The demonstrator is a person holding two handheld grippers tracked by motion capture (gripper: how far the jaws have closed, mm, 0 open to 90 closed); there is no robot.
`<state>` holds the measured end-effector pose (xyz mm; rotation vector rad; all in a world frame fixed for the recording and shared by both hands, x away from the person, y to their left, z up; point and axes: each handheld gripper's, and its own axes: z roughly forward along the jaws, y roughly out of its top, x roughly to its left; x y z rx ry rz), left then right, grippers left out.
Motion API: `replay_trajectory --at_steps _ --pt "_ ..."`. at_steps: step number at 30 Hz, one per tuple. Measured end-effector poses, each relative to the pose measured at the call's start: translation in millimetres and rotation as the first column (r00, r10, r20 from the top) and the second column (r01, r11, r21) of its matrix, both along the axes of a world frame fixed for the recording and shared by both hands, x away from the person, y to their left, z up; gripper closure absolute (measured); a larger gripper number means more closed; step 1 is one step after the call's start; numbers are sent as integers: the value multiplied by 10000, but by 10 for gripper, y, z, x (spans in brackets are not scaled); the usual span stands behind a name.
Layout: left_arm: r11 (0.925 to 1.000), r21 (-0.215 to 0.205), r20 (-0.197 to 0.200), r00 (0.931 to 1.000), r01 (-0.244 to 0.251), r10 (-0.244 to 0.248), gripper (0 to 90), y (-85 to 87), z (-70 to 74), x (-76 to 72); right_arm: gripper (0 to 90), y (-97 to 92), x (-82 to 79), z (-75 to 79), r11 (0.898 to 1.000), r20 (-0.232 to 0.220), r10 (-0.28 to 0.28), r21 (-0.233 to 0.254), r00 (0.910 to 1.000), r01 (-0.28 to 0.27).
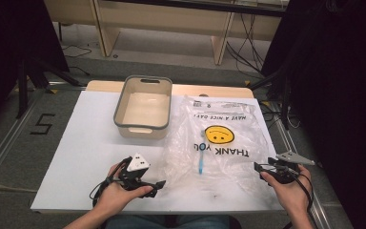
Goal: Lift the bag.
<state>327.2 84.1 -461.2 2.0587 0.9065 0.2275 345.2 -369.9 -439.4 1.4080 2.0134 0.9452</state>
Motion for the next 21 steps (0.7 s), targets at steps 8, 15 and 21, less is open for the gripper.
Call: replay_trajectory --at_steps 8,15,21 --pt "9993 371 -530 9986 34 -14 180 -181 -96 109 376 -17 2 -16 10000 -31 77 18 10000 -77" --pt "9945 1045 -691 9976 112 -40 174 -268 -219 163 372 -5 -1 -7 9998 -16 173 -28 9998 -173" --pt "9884 1490 -670 9976 288 -190 283 -320 -247 134 340 29 -70 25 9984 -459 568 58 9973 -566"
